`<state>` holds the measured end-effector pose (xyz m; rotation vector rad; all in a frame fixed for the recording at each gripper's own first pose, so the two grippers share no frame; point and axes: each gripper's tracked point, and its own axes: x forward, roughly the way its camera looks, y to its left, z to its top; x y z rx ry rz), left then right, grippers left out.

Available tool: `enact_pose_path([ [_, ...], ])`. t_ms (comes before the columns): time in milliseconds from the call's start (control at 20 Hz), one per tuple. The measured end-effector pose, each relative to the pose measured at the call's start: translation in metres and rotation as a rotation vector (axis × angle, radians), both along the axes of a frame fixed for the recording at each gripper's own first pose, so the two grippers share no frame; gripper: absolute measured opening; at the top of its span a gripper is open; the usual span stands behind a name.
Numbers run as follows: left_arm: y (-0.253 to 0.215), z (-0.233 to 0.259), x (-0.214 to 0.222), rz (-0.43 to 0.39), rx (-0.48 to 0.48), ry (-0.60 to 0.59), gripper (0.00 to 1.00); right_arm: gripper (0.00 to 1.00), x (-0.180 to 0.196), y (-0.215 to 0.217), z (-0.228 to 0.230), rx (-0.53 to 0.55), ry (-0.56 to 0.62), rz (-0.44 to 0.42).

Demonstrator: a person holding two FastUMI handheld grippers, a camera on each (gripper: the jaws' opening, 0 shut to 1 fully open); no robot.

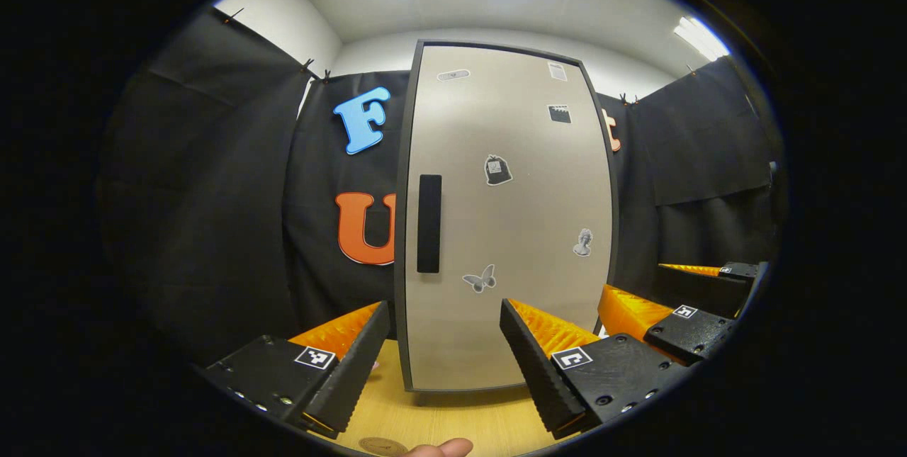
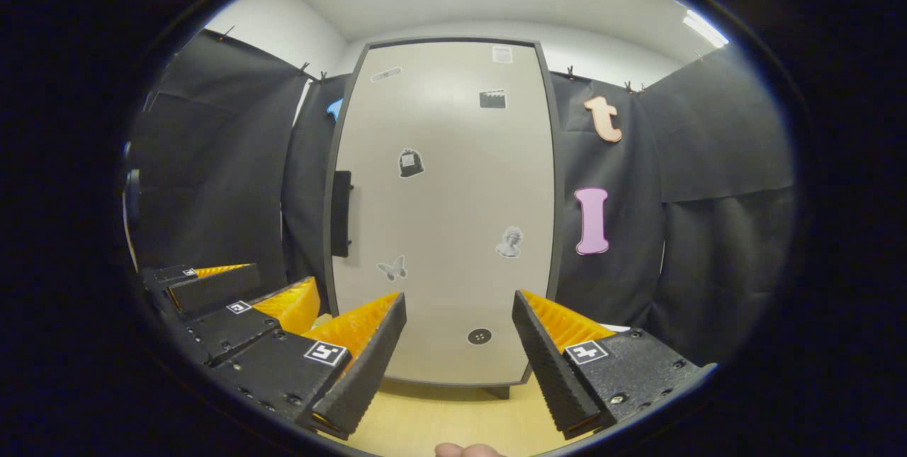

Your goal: Open the cabinet door with the right hand, grasp the bottle in the cabinet with the left hand and place it on the coaster, then close the cabinet door with the right hand.

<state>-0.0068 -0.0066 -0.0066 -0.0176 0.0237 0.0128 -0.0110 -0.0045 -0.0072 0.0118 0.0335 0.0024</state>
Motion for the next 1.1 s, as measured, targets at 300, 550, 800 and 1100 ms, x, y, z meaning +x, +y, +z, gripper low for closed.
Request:
enact_pose_path([
  [300,-0.011,0.001,-0.003,-0.036,0.012,-0.008,0.95,0.97,0.005,-0.009,-0.007,0.014,0.019,-0.023],
  [550,-0.004,-0.003,-0.008,-0.043,0.025,0.002,0.95,0.97,0.020,-0.006,-0.003,0.010,0.012,-0.003],
  [800,0.028,-0.006,-0.026,0.002,0.052,0.001,0.94,0.97,0.053,0.018,-0.005,0.012,0.025,0.055],
  [1100,0.089,-0.006,-0.054,0.132,0.096,0.014,0.94,0.97,0.113,0.076,0.014,-0.042,-0.017,0.160],
])
